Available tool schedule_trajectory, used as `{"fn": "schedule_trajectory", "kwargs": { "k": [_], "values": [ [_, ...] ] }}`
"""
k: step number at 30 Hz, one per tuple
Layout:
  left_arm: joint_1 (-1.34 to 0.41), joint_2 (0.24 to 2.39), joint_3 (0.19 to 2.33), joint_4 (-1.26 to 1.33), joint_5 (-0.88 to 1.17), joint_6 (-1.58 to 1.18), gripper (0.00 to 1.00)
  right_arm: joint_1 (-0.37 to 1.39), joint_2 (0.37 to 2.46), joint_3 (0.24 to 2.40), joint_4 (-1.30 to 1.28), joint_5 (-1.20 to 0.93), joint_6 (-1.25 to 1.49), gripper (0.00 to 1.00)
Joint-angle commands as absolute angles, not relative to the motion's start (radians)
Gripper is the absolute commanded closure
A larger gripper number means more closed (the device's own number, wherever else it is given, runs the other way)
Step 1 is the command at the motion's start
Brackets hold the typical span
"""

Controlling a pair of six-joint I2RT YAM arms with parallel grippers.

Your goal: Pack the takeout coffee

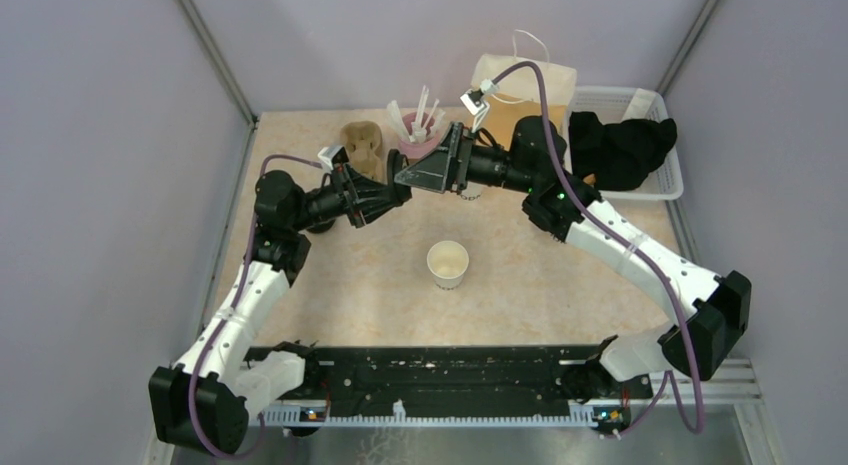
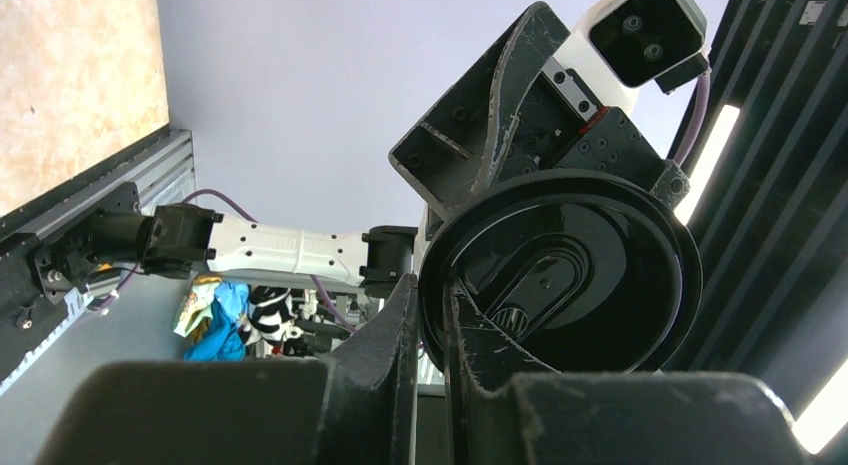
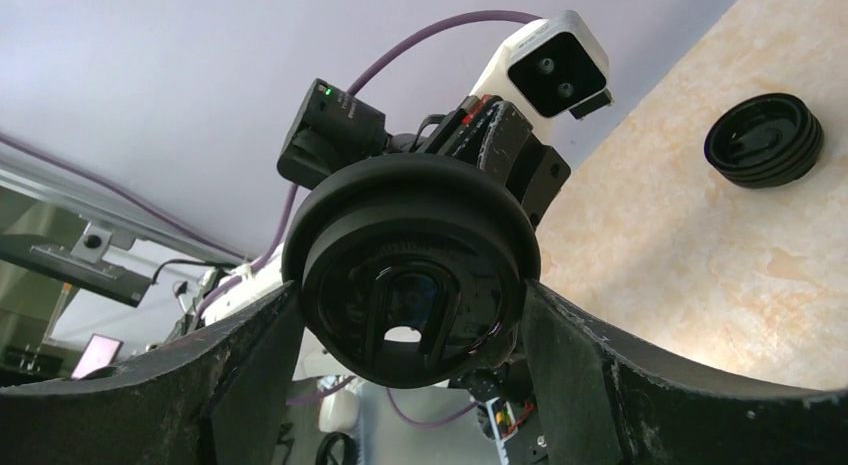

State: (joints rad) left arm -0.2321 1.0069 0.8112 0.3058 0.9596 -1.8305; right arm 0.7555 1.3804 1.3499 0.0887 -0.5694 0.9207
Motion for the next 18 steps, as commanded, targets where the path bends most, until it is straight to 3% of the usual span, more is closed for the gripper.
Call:
{"fn": "schedule_trajectory", "kwargs": {
  "k": [1,5,7,11,18],
  "values": [
    [-0.238,0.993,0.814,0.335,0.957,-1.82,0.84,0.76,1.391,1.4,0.11,-0.574,0.91,0.24],
    [-0.238,0.995,0.814,0.333,0.956,-1.816,0.83,0.759,1.391,1.402,0.111,-0.574,0.909,0.33],
    [-0.238,0.992,0.821,0.305,0.952,-1.796,0.77,0.761,1.389,1.407,0.096,-0.568,0.908,0.38],
    [-0.236,0.973,0.884,0.056,0.918,-1.61,0.44,0.75,1.358,1.41,-0.028,-0.514,0.853,0.38],
    [-0.221,0.903,0.924,-0.438,0.711,-1.194,0.14,0.75,1.329,1.525,-0.744,-0.236,0.509,0.38]
  ]
}}
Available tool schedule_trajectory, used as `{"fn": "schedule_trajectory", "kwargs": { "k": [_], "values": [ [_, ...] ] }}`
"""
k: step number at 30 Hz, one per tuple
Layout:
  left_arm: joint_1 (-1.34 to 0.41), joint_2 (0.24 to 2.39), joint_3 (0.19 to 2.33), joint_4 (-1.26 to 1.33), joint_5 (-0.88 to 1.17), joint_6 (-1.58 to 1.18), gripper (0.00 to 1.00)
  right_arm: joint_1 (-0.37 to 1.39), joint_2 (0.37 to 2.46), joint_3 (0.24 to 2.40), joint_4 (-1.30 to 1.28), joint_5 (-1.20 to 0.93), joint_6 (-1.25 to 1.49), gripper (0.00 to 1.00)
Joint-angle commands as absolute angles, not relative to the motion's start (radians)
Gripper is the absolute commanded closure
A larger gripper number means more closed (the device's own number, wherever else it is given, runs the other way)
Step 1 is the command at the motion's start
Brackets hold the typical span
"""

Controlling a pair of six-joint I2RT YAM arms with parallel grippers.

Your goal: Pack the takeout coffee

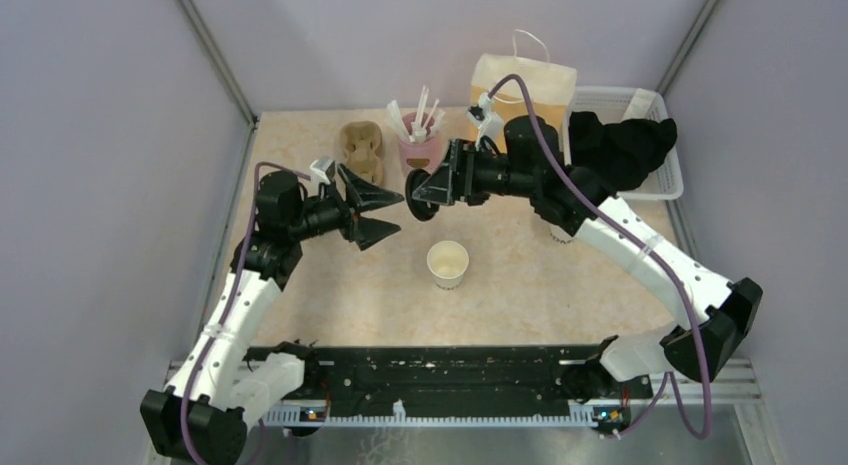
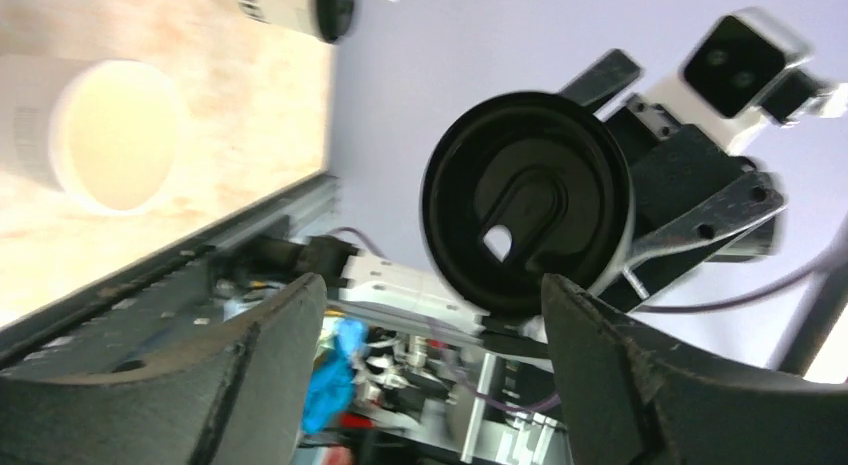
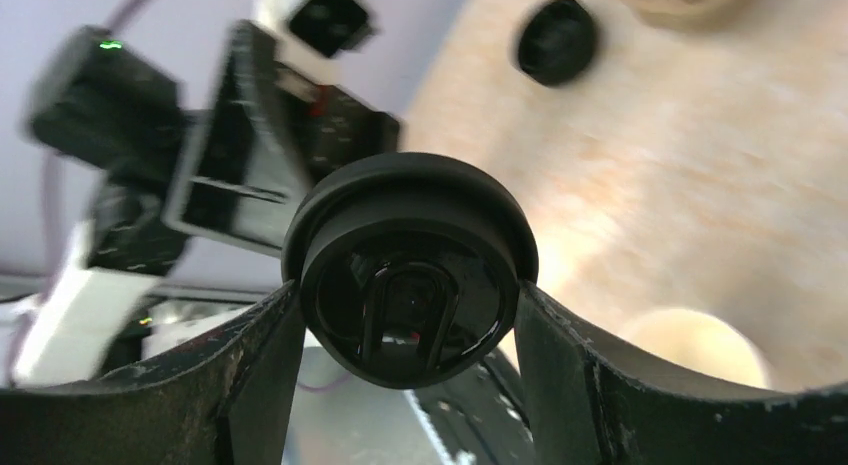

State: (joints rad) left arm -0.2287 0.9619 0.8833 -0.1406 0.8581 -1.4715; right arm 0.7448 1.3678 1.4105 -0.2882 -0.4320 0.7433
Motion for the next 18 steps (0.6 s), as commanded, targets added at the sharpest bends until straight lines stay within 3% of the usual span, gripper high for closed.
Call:
{"fn": "schedule_trajectory", "kwargs": {
  "k": [1,7,18],
  "values": [
    [-0.221,0.895,0.921,-0.478,0.673,-1.153,0.12,0.764,1.343,1.544,-0.826,-0.182,0.466,0.37],
    [-0.221,0.921,0.907,-0.584,0.566,-0.942,0.05,0.905,1.55,1.674,-1.174,0.139,0.342,0.32],
    [-0.221,1.005,0.876,-0.605,0.601,-0.806,0.03,0.957,1.747,1.744,-1.152,0.156,0.286,0.31]
  ]
}}
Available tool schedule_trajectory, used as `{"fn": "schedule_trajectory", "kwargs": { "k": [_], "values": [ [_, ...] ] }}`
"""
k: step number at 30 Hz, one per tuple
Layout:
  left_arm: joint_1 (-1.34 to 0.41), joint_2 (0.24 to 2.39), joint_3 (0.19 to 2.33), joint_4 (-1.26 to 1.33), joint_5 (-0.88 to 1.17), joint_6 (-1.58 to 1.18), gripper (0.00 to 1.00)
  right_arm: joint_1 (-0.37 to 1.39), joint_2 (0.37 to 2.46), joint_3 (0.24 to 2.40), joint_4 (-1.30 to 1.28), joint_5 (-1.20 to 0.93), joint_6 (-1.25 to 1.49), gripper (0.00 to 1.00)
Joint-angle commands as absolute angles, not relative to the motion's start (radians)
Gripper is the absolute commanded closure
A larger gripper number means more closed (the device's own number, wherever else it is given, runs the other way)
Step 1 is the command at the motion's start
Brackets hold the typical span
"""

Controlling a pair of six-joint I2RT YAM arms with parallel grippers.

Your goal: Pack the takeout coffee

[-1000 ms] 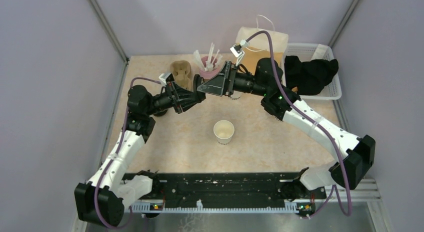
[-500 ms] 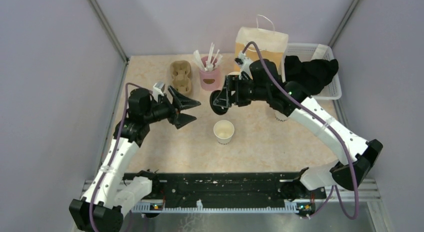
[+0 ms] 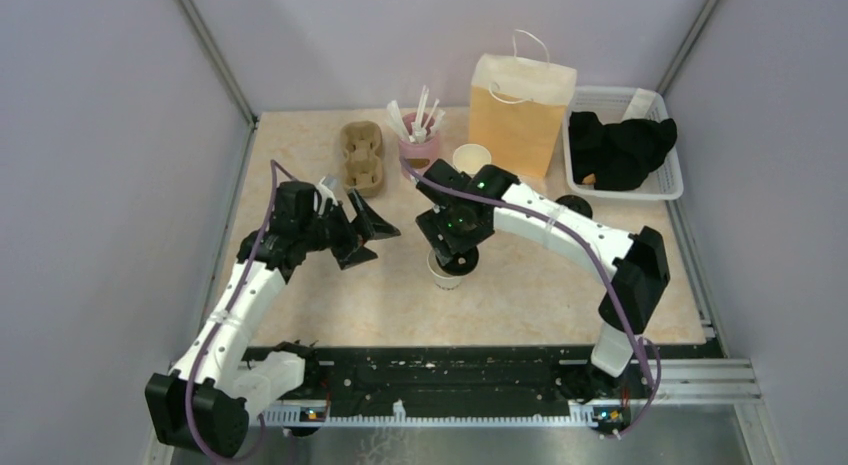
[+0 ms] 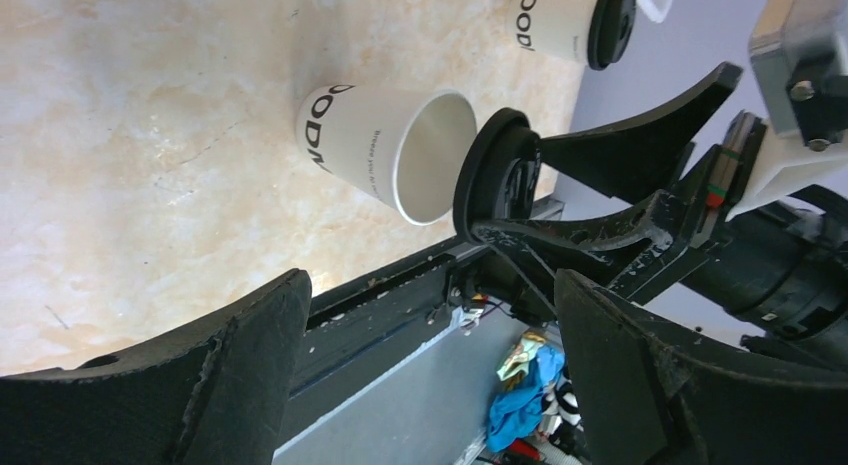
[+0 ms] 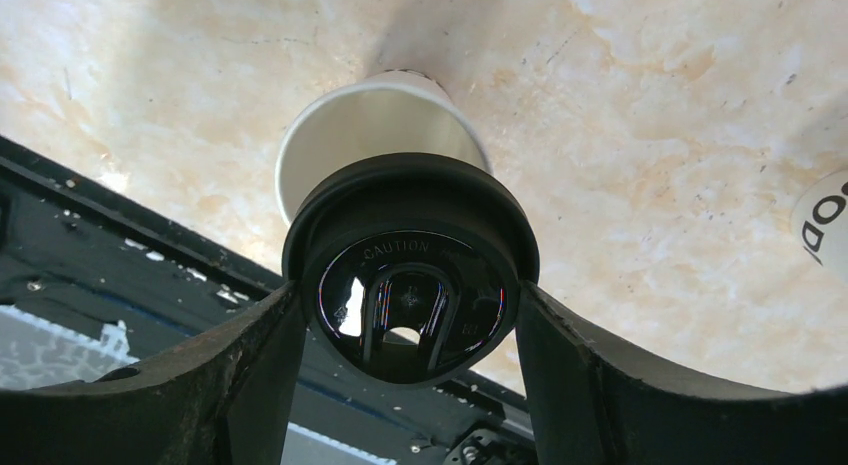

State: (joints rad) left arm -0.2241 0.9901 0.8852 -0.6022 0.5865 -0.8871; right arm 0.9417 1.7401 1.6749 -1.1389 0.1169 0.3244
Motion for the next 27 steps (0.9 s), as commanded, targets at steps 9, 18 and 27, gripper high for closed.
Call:
{"fn": "schedule_trajectory", "kwargs": {
  "k": [9,18,27],
  "values": [
    [-0.221,1.007,0.863,-0.596,0.617,-0.809,0.02,0.979,1.792,1.75,-1.122,0.151,0.274,0.3],
    [-0.221,0.999,0.865,-0.621,0.609,-0.797,0.02,0.986,1.829,1.757,-1.107,0.154,0.275,0.29],
    [-0.221,0.996,0.86,-0.625,0.604,-0.793,0.02,0.986,1.843,1.747,-1.091,0.146,0.277,0.28]
  ]
}}
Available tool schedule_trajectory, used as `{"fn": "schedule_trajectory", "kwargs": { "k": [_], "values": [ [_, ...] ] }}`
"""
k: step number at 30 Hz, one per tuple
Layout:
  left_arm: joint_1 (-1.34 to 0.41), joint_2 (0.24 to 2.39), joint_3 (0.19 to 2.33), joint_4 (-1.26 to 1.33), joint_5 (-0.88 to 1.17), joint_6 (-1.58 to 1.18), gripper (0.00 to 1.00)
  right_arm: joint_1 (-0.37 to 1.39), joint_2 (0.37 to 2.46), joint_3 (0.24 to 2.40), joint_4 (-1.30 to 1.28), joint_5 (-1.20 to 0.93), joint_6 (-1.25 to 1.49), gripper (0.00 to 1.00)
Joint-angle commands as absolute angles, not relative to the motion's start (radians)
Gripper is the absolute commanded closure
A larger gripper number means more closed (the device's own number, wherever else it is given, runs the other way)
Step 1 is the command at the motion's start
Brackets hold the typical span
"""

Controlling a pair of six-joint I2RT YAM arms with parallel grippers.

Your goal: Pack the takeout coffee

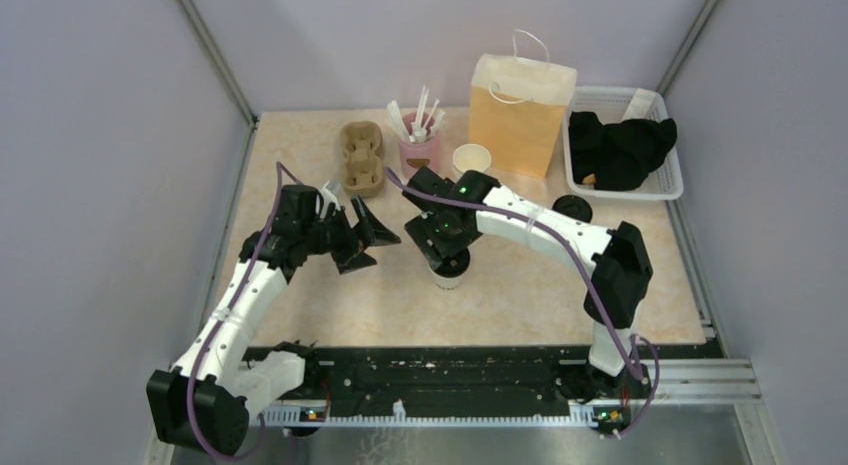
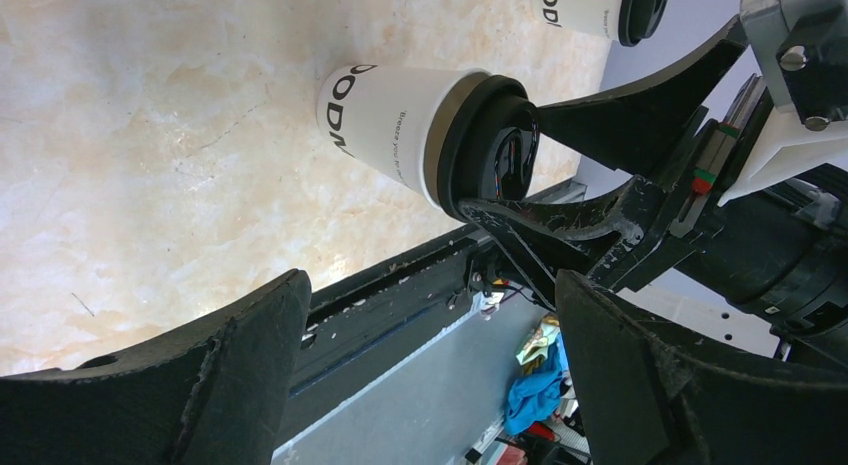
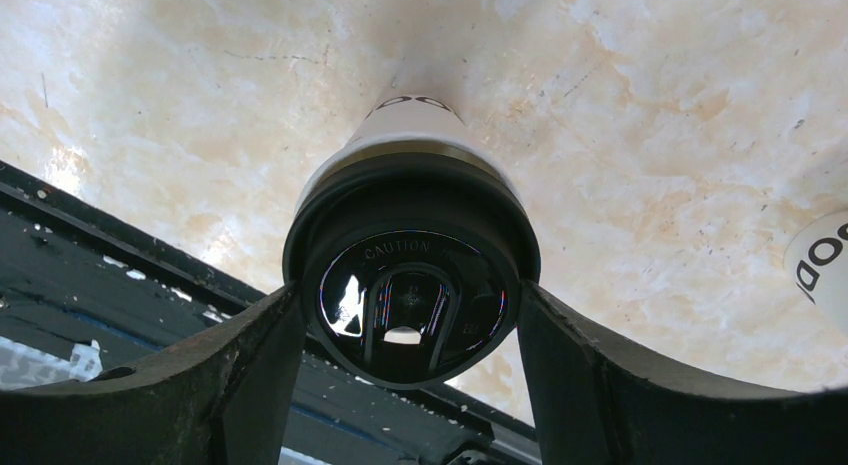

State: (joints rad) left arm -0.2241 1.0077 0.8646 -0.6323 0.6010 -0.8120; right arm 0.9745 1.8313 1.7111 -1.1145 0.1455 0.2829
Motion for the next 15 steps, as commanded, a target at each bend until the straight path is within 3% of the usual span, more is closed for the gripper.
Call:
{"fn": "schedule_trajectory", "kwargs": {
  "k": [1,15],
  "values": [
    [-0.221,0.997,0.861,-0.625,0.604,-0.792,0.02,0.986,1.844,1.747,-1.089,0.145,0.276,0.28],
    [-0.219,1.012,0.864,-0.62,0.617,-0.786,0.02,0.986,1.862,1.743,-1.091,0.15,0.278,0.28]
  ]
}}
